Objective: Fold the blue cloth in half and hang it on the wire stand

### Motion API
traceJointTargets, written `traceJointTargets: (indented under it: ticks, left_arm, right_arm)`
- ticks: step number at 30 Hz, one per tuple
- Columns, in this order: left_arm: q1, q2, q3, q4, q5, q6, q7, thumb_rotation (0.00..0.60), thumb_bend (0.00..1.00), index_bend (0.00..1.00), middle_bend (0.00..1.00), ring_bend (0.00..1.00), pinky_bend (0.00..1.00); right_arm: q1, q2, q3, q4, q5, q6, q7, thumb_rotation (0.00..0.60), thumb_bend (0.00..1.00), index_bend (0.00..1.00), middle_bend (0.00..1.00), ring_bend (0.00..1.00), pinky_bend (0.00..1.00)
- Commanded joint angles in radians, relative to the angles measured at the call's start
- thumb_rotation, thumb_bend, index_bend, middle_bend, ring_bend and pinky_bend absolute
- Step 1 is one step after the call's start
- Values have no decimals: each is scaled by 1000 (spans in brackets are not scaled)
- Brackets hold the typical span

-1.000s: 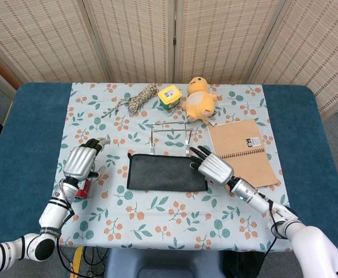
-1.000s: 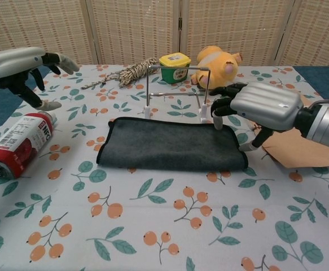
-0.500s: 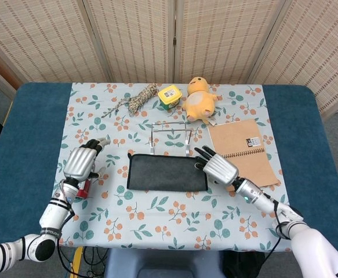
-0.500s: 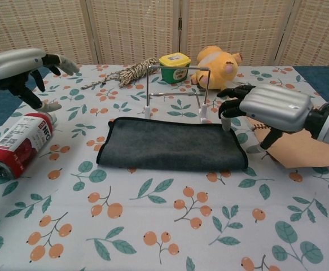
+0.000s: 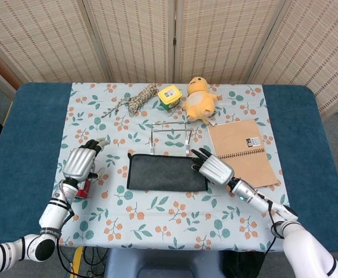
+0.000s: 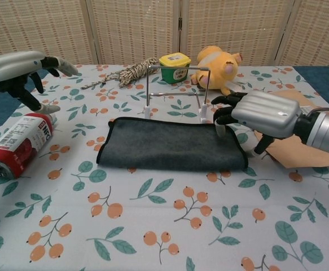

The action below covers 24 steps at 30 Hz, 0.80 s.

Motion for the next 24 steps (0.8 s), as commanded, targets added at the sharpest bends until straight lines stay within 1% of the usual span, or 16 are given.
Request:
traceJointTargets:
  ticks: [1,14,24]
  left_arm:
    - [0,-1,0,1,0,0,0,600,285,157,163,161,356]
    - [4,-2,5,7,1,-3,-1,600,285,155,154,155,355]
    - [5,-1,6,4,2,-5,-2,600,285,155,151,153,355]
  right_arm:
    - [3,-10,2,6,4,-1,3,600,10,416,280,62,148]
    - [21,-47,5,33,14,1,6,600,14,427,282,62,148]
    - [29,-71,10,50,24,12,25,600,105,441,297,75,148]
